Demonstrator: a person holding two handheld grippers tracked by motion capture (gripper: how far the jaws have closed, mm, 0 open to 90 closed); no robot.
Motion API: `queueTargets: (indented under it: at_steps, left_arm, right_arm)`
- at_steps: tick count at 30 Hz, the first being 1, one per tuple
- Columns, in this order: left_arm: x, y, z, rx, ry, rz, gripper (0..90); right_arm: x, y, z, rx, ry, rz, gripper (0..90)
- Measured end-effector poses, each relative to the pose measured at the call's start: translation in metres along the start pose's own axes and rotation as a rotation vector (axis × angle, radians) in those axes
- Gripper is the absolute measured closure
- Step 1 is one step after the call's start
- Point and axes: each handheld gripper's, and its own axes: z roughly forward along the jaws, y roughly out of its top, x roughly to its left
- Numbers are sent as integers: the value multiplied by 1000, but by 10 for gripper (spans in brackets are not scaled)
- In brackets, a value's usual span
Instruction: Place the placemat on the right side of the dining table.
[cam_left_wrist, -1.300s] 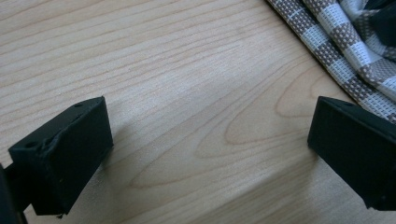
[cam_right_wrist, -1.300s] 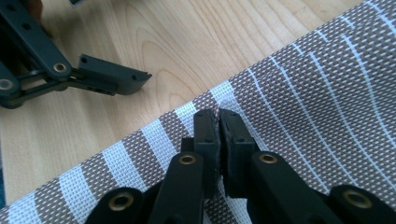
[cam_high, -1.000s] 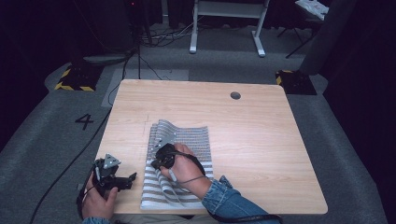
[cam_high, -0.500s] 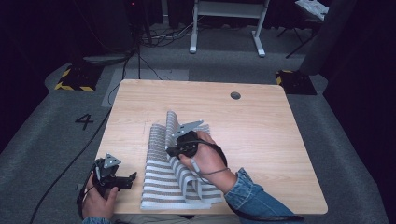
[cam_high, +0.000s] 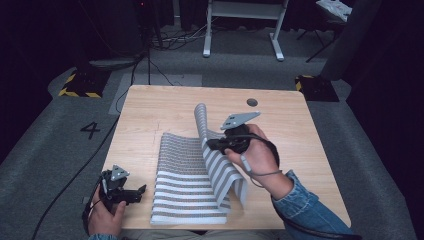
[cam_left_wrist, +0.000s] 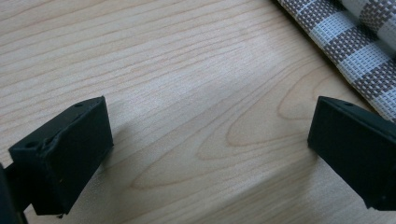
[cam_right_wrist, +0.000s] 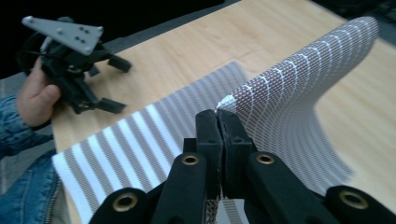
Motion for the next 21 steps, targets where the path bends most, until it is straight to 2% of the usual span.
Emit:
queueTargets:
  at_steps: [1,2,3,4,5,12,13,14,17,20,21]
  left_arm:
    - [0,0,0,-1,1,0,1]
    - [0,0,0,-1,2,0,1]
    - [0,0,0,0,0,1,1]
    - [0,0,0,0,0,1,1]
    - [0,0,0,1,2,3,1]
    - [1,2,1,3,2,-3,1]
    - [1,2,1,3,2,-3,1]
    - [1,2,1,2,6,-4,1]
    - [1,2,1,2,5,-5,1]
    - [1,2,1,1,7,-5,1]
    - [1,2,1,3,7,-5,1]
  right_arm:
    - [-8,0,-13,-8,-25,-2,888]
    - [-12,0,-18,-11,-37,-6,888]
    - [-17,0,-27,-17,-55,8,888]
    - [-17,0,-27,-17,-55,8,888]
    - [-26,1,-42,-27,-94,6,889]
    - [-57,-5,-76,-39,-194,45,889]
    - [-57,-5,-76,-39,-194,45,889]
    - [-69,-8,-86,-38,-232,53,889]
    - [-77,-11,-92,-35,-261,61,889]
    - [-102,-17,-109,-21,-348,59,890]
    - [-106,-17,-112,-17,-364,67,889]
